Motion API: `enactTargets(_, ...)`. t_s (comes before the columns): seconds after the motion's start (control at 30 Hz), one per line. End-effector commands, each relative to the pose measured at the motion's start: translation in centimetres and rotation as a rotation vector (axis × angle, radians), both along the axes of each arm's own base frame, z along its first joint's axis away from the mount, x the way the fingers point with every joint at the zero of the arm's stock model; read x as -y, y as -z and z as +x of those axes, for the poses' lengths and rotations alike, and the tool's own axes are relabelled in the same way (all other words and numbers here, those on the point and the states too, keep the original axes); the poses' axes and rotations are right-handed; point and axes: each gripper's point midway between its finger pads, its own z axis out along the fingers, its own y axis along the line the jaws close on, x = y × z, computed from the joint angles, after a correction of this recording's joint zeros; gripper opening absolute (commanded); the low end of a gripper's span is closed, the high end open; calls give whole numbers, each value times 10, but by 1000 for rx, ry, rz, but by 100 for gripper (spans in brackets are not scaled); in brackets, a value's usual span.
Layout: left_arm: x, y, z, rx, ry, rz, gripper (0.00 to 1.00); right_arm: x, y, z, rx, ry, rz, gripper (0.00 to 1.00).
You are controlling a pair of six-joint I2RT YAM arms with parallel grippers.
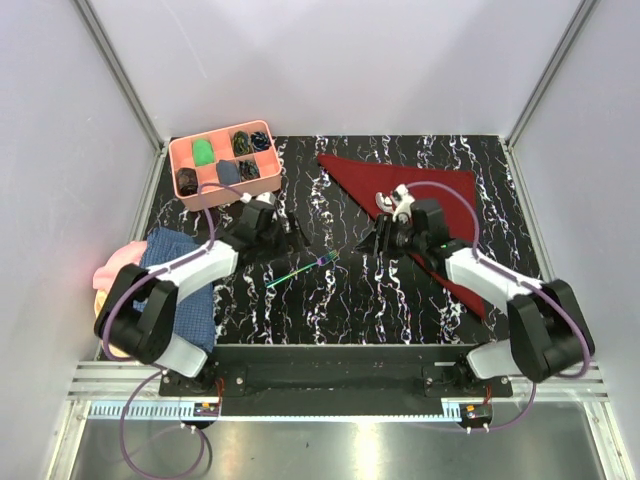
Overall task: Fold the napkin, place the utensils inside, and roll it up
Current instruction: Grab a utensil with the right arm
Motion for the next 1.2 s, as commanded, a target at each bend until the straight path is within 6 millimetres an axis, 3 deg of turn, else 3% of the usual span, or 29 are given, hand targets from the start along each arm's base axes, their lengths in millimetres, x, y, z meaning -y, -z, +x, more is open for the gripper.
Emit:
enactTargets(0.0, -25, 19, -22, -7, 9, 92, 99, -31, 1, 8, -54, 62, 172, 52)
enactTargets(0.2, -28, 35, -42, -31, 28, 71, 99, -53, 28, 18, -121, 55, 184, 51)
enactTargets(0.5, -9, 27, -63, -26, 78, -47, 99, -69, 76, 41, -227, 79, 166, 50)
enactTargets(0.73, 47, 23, -87, -65, 176, -150, 99, -77, 92, 64, -242, 106, 155, 50)
enactTargets(0.93, 80, 22, -91, -78, 213, -198, 99, -88, 96, 85, -235, 103, 161, 50)
enactTargets(1.17, 137, 6, -91, -56, 277, -313, 99, -89, 93, 110, -188, 90, 62, 50)
